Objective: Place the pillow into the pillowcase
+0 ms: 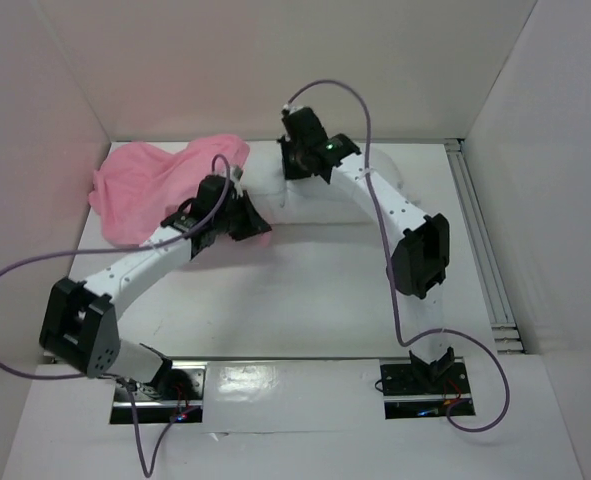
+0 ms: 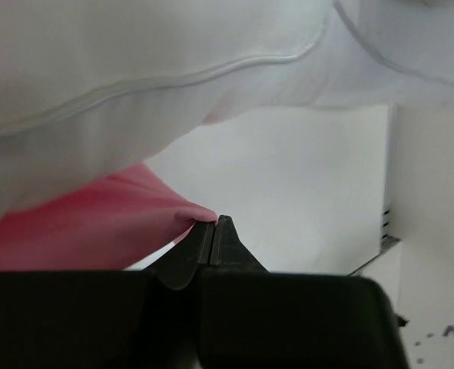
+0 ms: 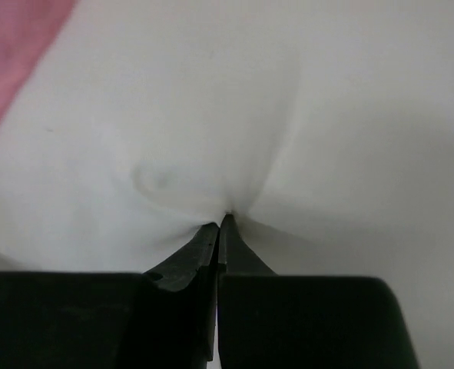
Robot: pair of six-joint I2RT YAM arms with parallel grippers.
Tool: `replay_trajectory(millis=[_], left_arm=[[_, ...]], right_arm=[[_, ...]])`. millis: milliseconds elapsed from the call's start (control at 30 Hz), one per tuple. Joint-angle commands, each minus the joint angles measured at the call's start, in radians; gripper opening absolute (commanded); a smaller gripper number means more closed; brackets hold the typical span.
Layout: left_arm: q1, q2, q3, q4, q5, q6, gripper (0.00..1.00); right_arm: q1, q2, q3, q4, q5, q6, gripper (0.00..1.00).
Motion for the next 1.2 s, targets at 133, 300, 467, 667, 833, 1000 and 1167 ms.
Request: replay_trajectory(millis=[133, 300, 467, 667, 833, 1000, 1167], left_arm=[[0.011, 0.316, 0.79, -0.006, 0.273, 0.067, 0.0], [-0.032, 0.223, 0.571, 0.076, 0.34, -0.017, 0.0], [-0.097, -0.046, -0.054, 0.283, 0.376, -0.149, 0.0], [-0.143, -0.196, -0.073, -0.001, 0.272, -0.053, 0.22], [-0.143, -0.262, 0.098, -0.247, 0.194, 0.07, 1.0], [-0.143, -0.239, 0.321, -0.445, -0.014, 0.15, 0.52], [-0.08, -0.093, 0.507, -0.681, -0.355, 0.191, 0.71]], right_arm=[[-0.096, -0.176, 0.226, 0.193, 0.023, 0.059, 0.0], [0.015, -0.357, -0.259, 0.299, 0.034, 0.124, 0.0], [0.074, -0.534, -0.783, 0.468, -0.11, 0.296, 0.0], [0.131, -0.701, -1.023, 0.496, -0.11, 0.409, 0.0], [0.206, -0.746, -1.034, 0.482, -0.087, 0.409, 0.0], [0.247, -0.728, -1.002, 0.449, -0.124, 0.372, 0.19], [0.275, -0.75, -0.842, 0.214, 0.09, 0.301, 0.87]])
